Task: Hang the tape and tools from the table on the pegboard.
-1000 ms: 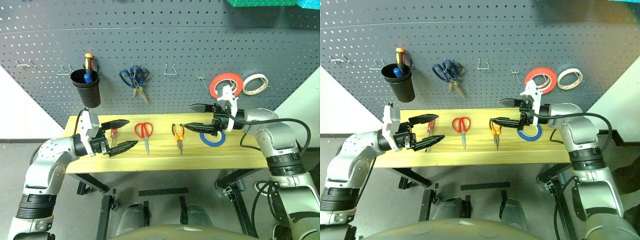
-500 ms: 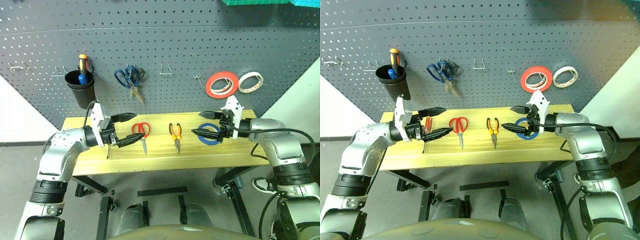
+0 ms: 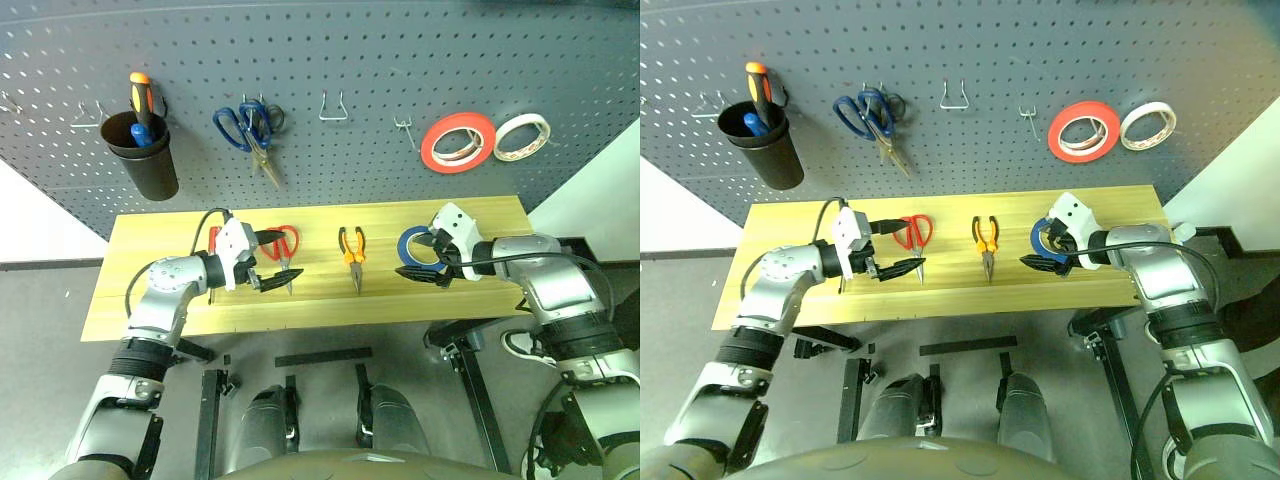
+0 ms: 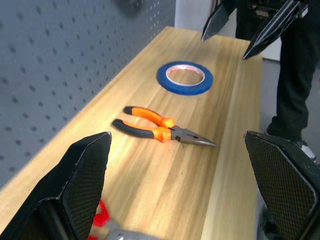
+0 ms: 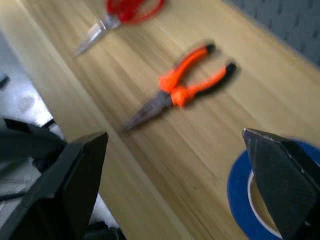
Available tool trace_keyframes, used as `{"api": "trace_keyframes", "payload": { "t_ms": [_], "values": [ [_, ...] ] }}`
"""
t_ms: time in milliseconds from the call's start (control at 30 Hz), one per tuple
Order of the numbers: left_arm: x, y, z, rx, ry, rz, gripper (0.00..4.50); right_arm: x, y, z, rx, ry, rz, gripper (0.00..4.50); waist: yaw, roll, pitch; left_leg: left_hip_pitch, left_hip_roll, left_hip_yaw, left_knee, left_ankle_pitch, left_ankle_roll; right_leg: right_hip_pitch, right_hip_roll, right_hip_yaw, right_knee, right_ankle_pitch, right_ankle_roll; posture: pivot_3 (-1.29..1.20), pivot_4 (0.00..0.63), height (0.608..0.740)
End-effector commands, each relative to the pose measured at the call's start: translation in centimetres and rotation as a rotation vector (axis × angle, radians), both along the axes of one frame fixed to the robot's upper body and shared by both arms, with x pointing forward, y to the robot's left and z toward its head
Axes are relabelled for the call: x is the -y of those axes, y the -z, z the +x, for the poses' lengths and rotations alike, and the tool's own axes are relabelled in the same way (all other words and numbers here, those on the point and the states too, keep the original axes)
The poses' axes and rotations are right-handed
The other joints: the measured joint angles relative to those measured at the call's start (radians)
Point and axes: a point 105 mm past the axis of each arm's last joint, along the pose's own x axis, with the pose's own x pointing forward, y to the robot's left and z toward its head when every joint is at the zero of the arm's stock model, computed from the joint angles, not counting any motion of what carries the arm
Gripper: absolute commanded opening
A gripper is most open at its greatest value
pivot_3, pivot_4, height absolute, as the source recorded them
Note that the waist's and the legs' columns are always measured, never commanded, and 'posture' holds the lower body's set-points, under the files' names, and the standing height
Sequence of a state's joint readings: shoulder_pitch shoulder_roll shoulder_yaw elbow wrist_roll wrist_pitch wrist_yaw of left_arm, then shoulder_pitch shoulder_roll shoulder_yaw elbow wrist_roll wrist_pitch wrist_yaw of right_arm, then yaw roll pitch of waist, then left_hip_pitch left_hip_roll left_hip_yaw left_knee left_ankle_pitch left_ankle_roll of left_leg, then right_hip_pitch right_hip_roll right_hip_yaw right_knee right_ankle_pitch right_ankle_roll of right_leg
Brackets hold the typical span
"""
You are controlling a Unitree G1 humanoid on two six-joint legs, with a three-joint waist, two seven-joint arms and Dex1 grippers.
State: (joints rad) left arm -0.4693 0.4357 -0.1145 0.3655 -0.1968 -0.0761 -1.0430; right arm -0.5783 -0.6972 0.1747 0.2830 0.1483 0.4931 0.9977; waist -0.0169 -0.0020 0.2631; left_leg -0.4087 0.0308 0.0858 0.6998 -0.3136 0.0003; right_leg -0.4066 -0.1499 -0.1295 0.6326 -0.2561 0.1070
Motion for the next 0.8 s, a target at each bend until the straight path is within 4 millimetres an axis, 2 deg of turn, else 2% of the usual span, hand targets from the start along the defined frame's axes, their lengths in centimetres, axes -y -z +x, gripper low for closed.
{"api": "trace_keyframes", "payload": {
  "t_ms": [33,200,367,567,767,800],
  "values": [
    [1.4,-0.6,0.5,0.054,0.015,0.025,4.46,0.3,-0.5,1.0,0.034,0.016,-0.04,4.5,0.0,0.0,0.025,-0.001,0.0,0.0,0.0,0.0,0.0,-0.001,0.0,0.0,0.0,0.0,0.0,-0.08,0.36,0.732],
    [3.8,-1.5,0.7,0.048,0.052,0.019,4.46,1.5,-0.1,2.4,0.033,0.084,-0.106,4.5,0.0,0.0,0.061,-0.003,0.0,0.001,0.0,0.0,0.001,-0.002,-0.001,0.0,0.001,0.0,0.0,-0.07,0.383,0.732],
    [5.0,-2.3,0.7,0.055,0.06,0.043,4.46,2.5,0.1,3.7,0.037,0.139,-0.143,4.5,0.0,0.0,0.083,-0.003,0.001,0.002,-0.001,0.0,0.001,-0.003,-0.001,0.0,0.002,0.0,0.0,-0.06,0.389,0.732],
    [6.1,-3.5,0.7,0.054,0.044,0.057,4.46,3.1,1.4,4.7,0.011,0.192,-0.203,4.5,0.001,0.001,0.096,-0.003,0.0,0.003,-0.001,0.0,0.001,-0.004,-0.001,0.0,0.001,0.0,0.0,-0.04,0.393,0.732],
    [6.2,-3.9,-0.2,0.023,0.046,0.065,4.46,3.6,2.9,5.1,-0.018,0.212,-0.28,4.5,0.002,0.002,0.102,-0.003,0.001,0.003,-0.002,0.0,0.0,-0.004,-0.001,0.0,0.002,0.0,0.0,-0.02,0.405,0.732],
    [6.1,-3.9,-0.4,0.014,0.04,0.062,4.49,3.7,3.3,4.8,-0.039,0.199,-0.305,4.33,0.002,0.001,0.102,-0.003,0.001,0.003,-0.001,0.0,0.0,-0.004,-0.001,0.0,0.001,0.0,0.0,-0.01,0.406,0.732]
  ]
}}
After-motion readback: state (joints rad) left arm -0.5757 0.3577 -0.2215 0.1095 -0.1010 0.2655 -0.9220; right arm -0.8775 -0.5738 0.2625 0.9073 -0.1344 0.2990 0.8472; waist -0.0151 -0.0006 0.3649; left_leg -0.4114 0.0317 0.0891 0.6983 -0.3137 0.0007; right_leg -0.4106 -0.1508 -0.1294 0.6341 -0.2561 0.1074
